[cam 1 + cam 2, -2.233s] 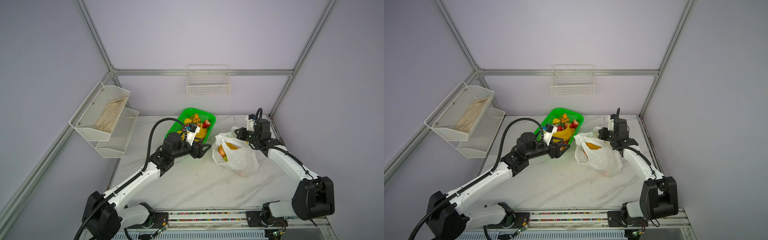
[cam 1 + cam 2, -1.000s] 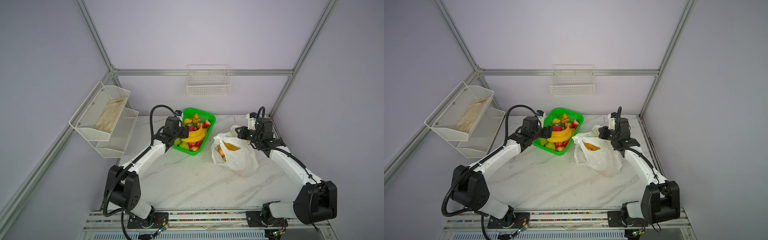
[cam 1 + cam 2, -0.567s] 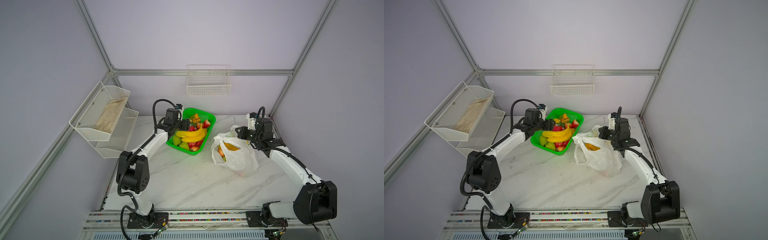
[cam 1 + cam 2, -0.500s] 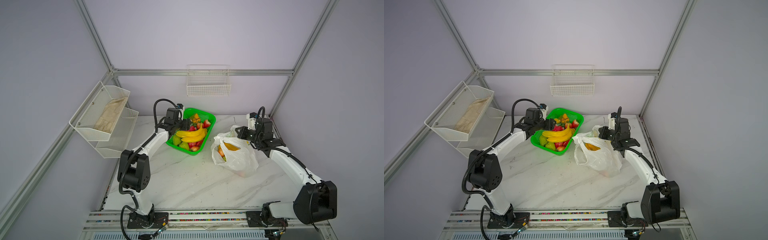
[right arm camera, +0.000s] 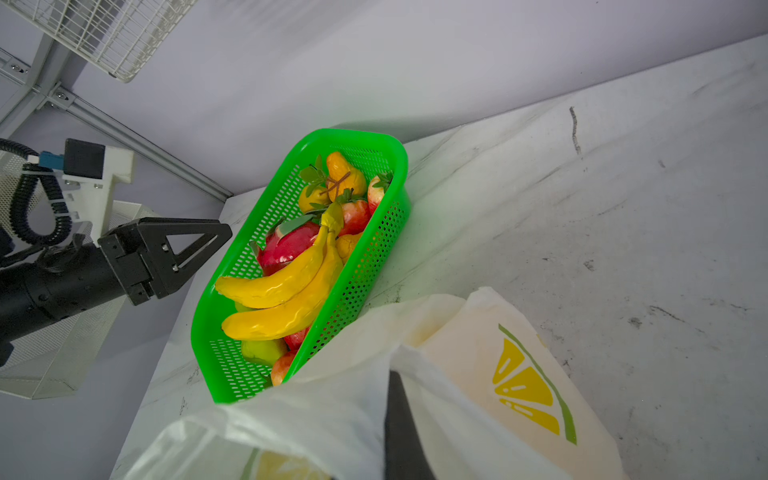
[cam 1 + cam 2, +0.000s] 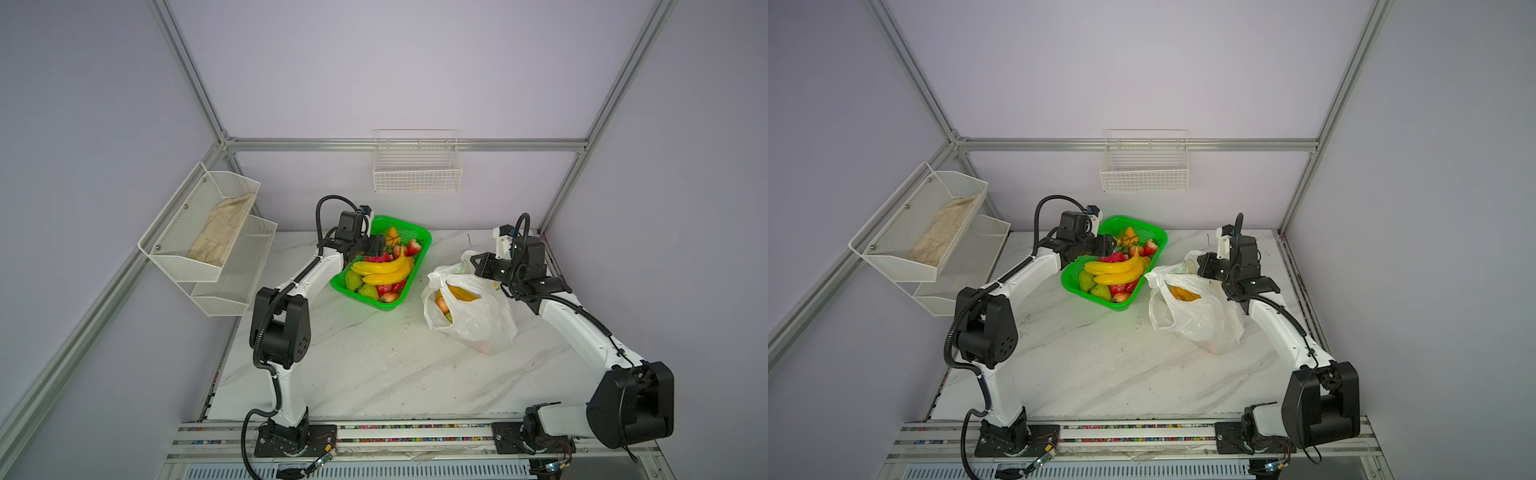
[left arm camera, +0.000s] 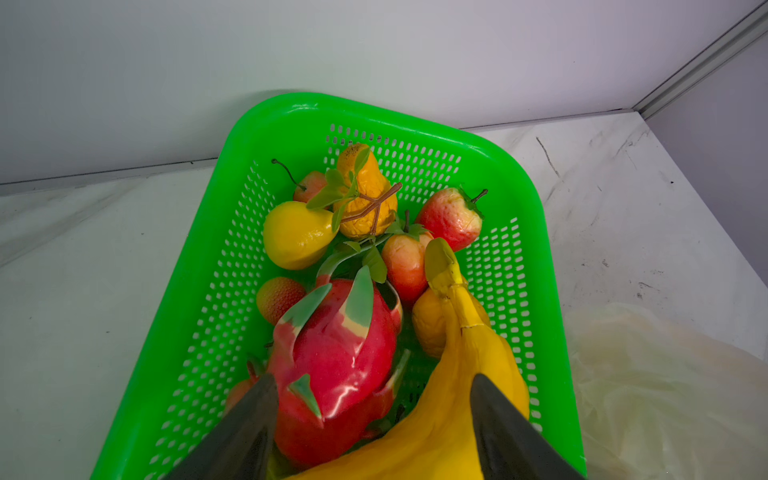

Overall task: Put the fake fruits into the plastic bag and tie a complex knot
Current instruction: 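Lower the open left gripper toward the red dragon fruit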

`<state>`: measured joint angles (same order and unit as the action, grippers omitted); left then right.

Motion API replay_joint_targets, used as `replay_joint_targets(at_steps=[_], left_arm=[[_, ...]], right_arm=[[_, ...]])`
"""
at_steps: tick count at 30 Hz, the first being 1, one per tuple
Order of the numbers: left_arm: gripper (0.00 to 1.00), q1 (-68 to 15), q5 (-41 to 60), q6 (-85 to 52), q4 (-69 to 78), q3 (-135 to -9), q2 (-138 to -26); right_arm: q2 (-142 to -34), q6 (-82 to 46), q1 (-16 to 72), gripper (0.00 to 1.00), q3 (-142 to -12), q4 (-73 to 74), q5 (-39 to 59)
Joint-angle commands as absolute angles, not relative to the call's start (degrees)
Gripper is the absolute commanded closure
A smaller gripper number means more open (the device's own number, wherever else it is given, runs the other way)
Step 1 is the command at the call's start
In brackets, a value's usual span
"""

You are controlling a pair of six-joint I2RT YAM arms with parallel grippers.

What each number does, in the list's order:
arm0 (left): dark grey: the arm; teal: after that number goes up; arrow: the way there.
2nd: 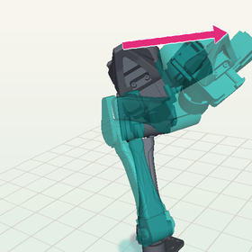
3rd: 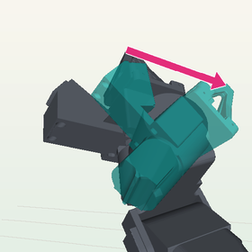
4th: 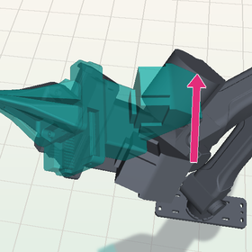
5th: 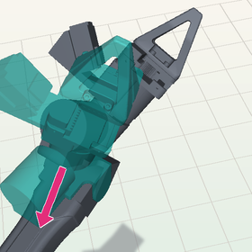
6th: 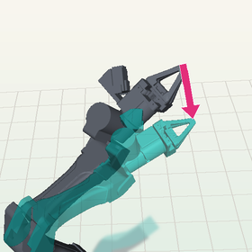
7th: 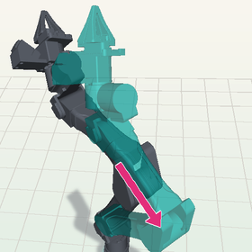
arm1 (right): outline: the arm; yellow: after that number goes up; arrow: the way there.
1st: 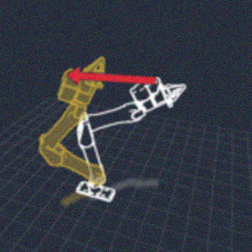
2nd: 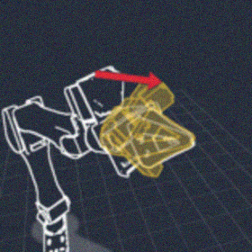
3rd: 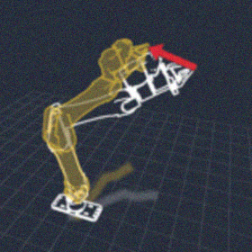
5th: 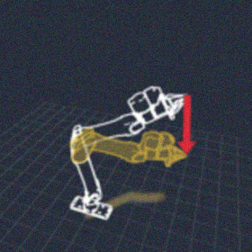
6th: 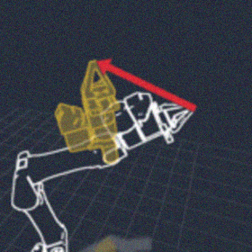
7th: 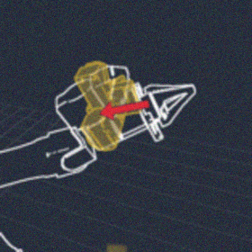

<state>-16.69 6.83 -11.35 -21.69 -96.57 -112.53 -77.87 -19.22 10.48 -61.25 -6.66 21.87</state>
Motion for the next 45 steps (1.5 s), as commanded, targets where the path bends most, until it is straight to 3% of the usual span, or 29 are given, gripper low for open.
replay_joint_targets(at_steps=[1,8,21,28,35,45], left_arm=[[0.29,-15.3,7.5,-11.2,-24.6,-104.3,-113.8],[0.31,-12.8,12.2,-14.3,-27.4,-107.1,-116.8],[0.22,-11.9,19.4,-16.4,-28.1,-113.1,-125.1],[0.23,-11.9,25.3,-16.4,-28.4,-116.7,-129.7],[0.28,-11.9,25.9,-15.8,-29.9,-119.2,-132.0],[0.26,-11.9,25.2,-14.2,-32.2,-121.0,-133.9]], right_arm=[[-78.1,-19.2,10.3,1.0,-61.8,-6.4,21.6],[-78.4,-19.2,10.2,1.0,-61.6,-6.0,21.4],[-80.1,-19.2,10.2,1.0,-61.0,-5.3,22.0],[-79.0,-18.4,10.3,1.0,-60.9,-6.3,22.1],[-79.0,-18.4,10.3,1.0,-59.5,-6.0,21.6],[-77.2,-18.4,10.3,1.0,-58.6,-5.8,21.4]])
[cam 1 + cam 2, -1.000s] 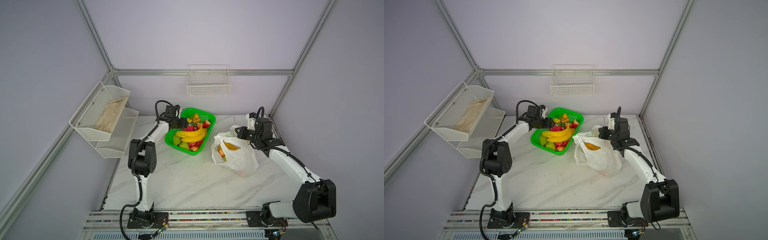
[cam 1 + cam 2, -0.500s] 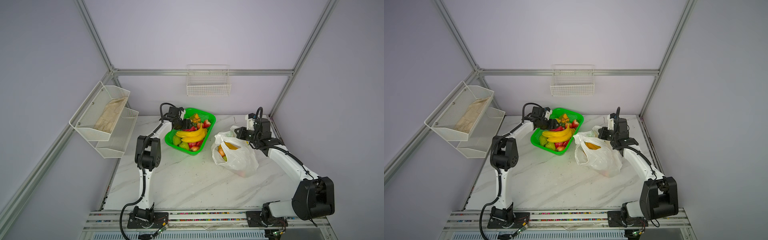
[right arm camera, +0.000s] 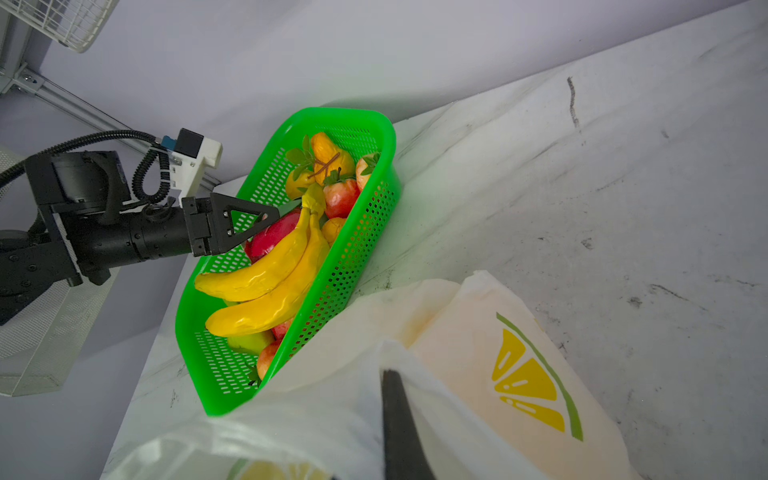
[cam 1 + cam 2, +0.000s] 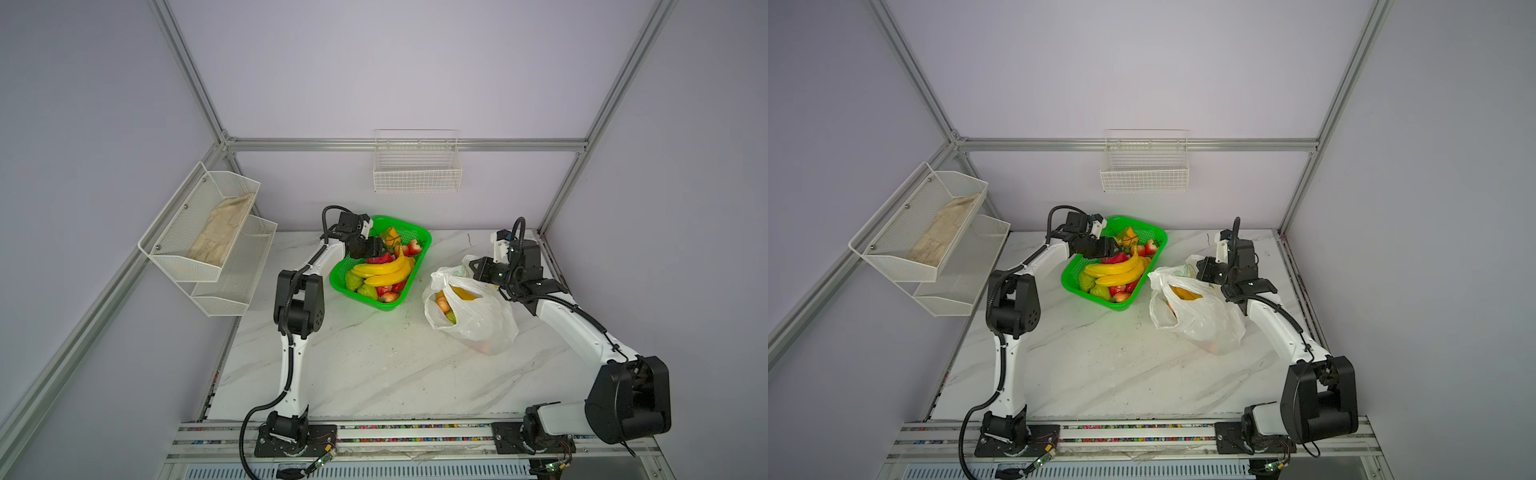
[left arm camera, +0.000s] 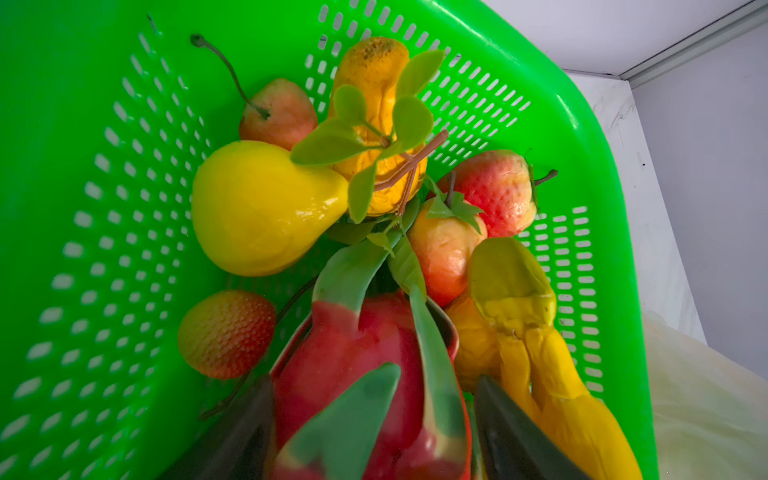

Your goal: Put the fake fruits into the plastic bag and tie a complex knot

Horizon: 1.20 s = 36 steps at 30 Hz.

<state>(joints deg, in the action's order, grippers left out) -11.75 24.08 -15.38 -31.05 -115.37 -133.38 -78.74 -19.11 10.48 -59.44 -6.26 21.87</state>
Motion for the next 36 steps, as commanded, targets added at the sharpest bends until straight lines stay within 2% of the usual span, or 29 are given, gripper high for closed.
replay_joint_targets(at_steps=[1,5,15,23,26,32,36], left_arm=[[0.26,-11.9,25.1,-14.1,-32.5,-121.2,-134.1],[0.3,-12.0,25.1,-13.8,-33.0,-121.8,-134.7],[0.52,-11.9,23.3,-13.6,-32.6,-123.9,-132.3],[0.58,-11.8,19.4,-13.4,-28.7,-119.9,-126.6],[0.57,-11.8,18.8,-12.9,-28.5,-118.1,-125.0],[0.39,-11.8,18.9,-10.5,-30.2,-114.1,-122.7],[0.31,-11.8,19.3,-9.4,-32.8,-114.6,-123.5]], right_arm=[[-77.2,-18.4,10.2,1.0,-58.6,-5.7,21.4],[-77.6,-18.4,10.2,1.0,-58.4,-5.6,21.5],[-78.4,-18.4,10.3,1.0,-58.8,-5.3,21.5],[-77.9,-18.4,10.3,1.0,-58.0,-5.4,21.1],[-77.8,-18.4,10.3,1.0,-57.9,-5.4,20.9],[-78.0,-18.2,10.3,1.0,-57.6,-5.3,20.7],[-78.4,-18.3,10.3,1.0,-57.3,-4.9,21.3]])
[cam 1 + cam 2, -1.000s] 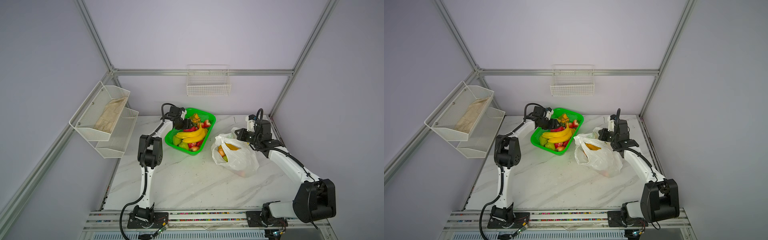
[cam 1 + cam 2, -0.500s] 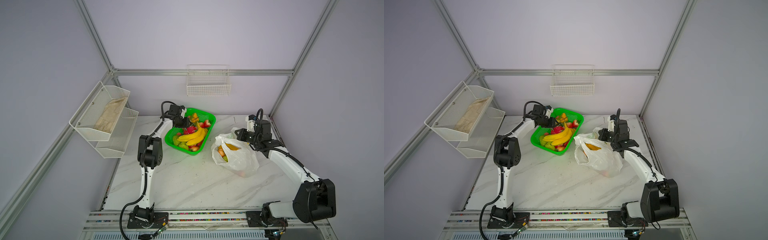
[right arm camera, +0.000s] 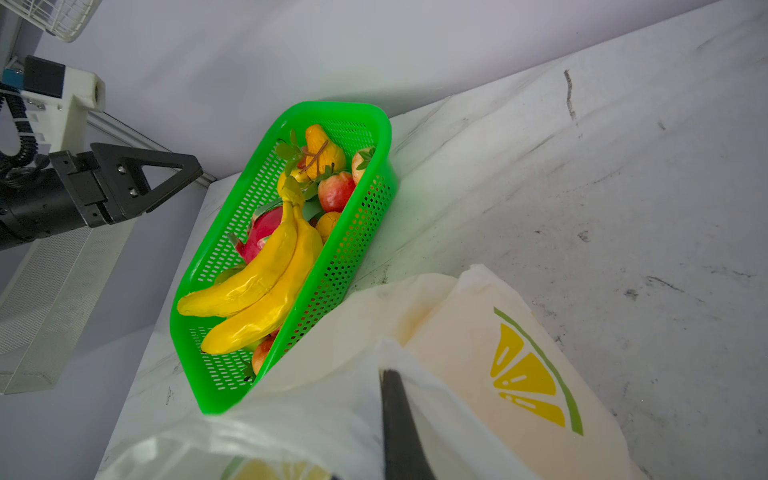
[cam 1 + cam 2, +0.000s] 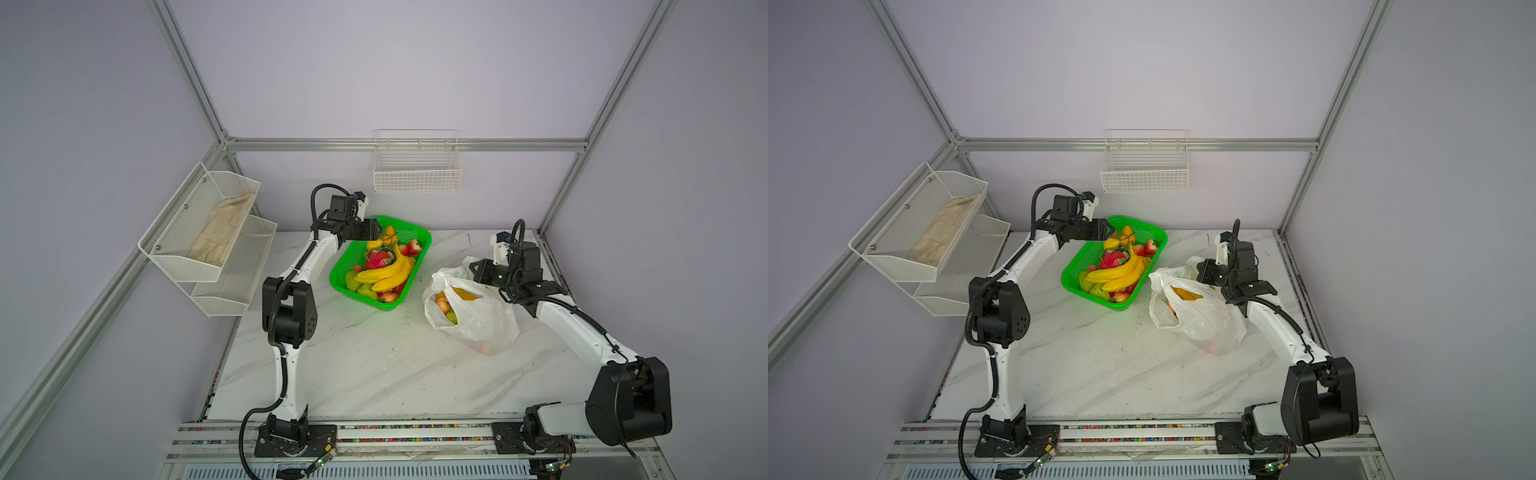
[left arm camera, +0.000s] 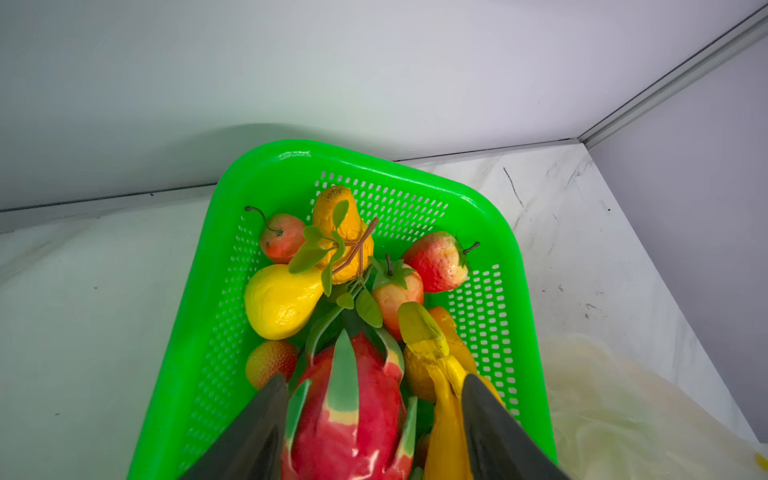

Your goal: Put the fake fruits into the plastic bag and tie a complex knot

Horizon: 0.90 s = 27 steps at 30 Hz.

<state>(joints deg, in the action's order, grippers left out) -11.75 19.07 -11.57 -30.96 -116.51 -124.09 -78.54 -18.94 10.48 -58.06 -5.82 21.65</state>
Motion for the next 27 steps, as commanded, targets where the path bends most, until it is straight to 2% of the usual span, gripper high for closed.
replay_joint_targets(at_steps=[1,12,18,27], left_arm=[[0.3,-11.8,19.6,-9.2,-33.3,-115.0,-124.0],[0.25,-11.8,19.3,-6.8,-40.4,-122.6,-131.0],[0.2,-11.9,21.4,-5.5,-41.8,-123.3,-133.1],[0.17,-11.9,19.4,-4.0,-45.1,-126.8,-137.2]], right_arm=[[-78.4,-18.3,10.3,1.0,-57.3,-4.8,21.3],[-78.4,-18.4,10.3,1.0,-57.1,-4.8,21.4],[-78.4,-18.3,10.3,1.0,-57.3,-4.6,21.4],[-79.5,-18.1,10.2,1.0,-56.3,-4.5,20.9]])
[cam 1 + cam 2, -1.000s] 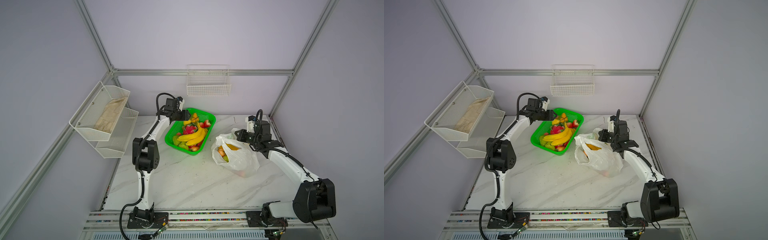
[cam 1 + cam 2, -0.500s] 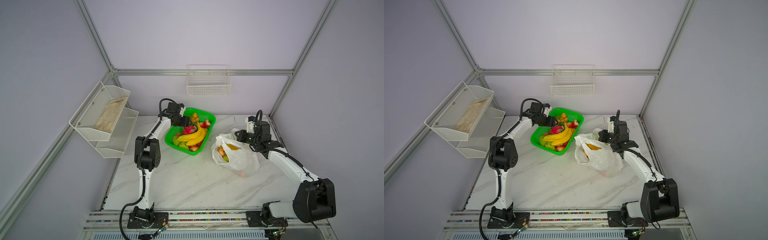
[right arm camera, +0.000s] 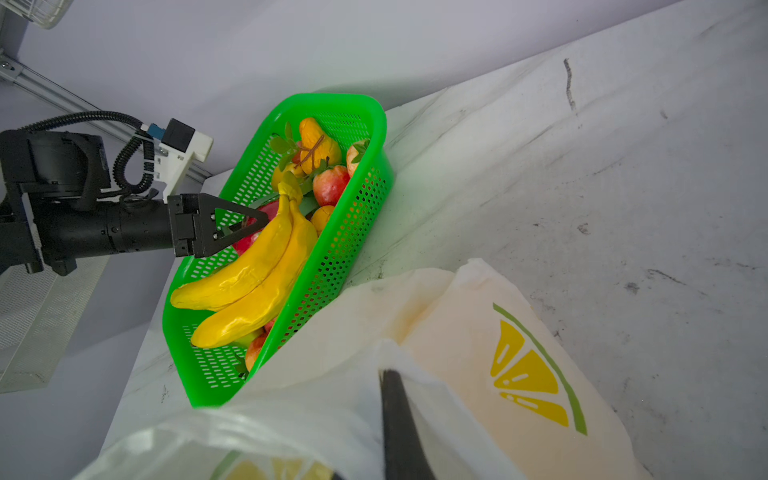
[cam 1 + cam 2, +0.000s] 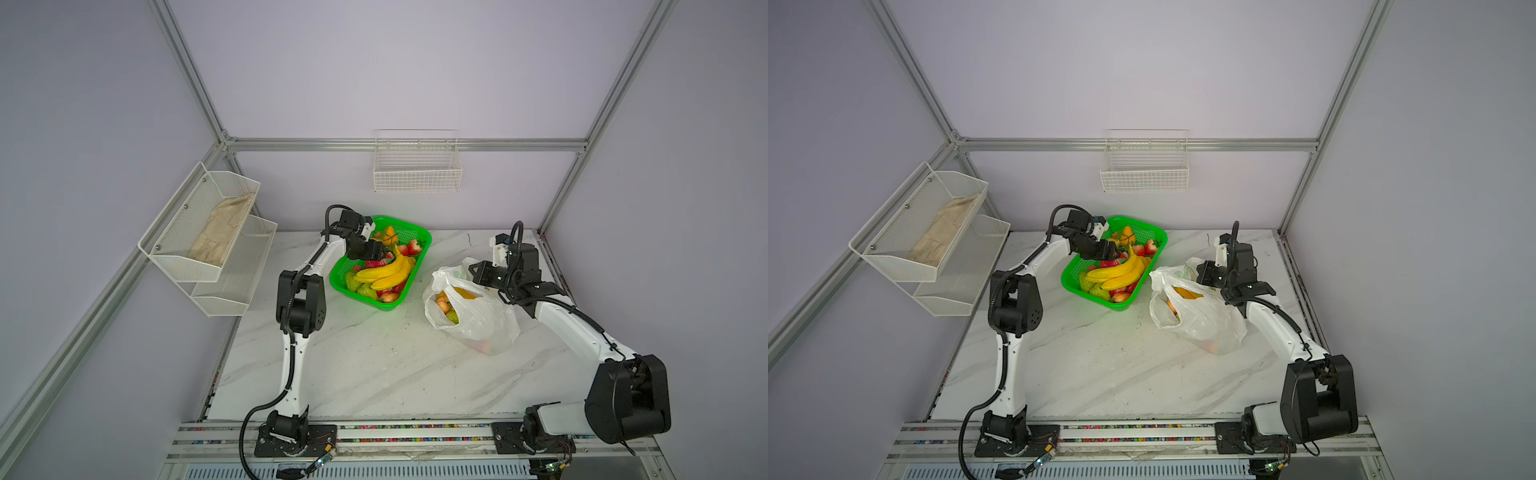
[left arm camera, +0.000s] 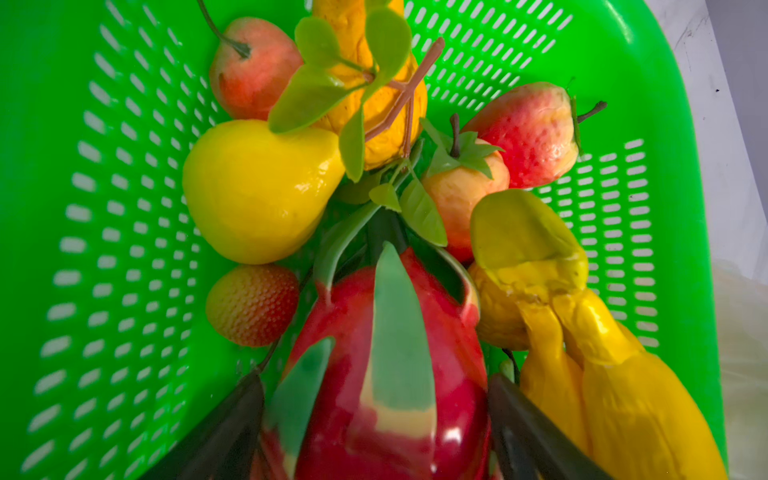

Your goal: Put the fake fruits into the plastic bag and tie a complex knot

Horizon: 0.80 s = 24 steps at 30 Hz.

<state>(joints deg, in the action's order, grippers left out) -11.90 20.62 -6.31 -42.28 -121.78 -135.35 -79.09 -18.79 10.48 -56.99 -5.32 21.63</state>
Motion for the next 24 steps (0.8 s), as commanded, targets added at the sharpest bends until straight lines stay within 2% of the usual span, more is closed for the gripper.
replay_joint_targets(at_steps=[1,7,10,19,24], left_arm=[[0.17,-11.9,19.4,-3.9,-45.1,-127.0,-137.5],[0.13,-12.0,18.0,-3.5,-45.8,-128.0,-138.1],[0.14,-12.2,14.4,-2.7,-46.6,-128.1,-137.7],[0.43,-12.4,7.1,-1.7,-48.2,-128.6,-135.5],[0.5,-12.4,7.8,-2.7,-47.3,-128.4,-133.8]], right_arm=[[-79.5,-18.1,10.2,1.0,-56.3,-4.5,20.8],[-79.6,-18.1,10.2,1.0,-56.4,-4.3,20.7],[-80.0,-18.0,10.3,1.0,-56.4,-4.2,20.7],[-80.3,-18.1,10.2,1.0,-56.4,-4.0,20.7],[-80.1,-18.1,10.2,1.0,-56.3,-4.2,20.6]])
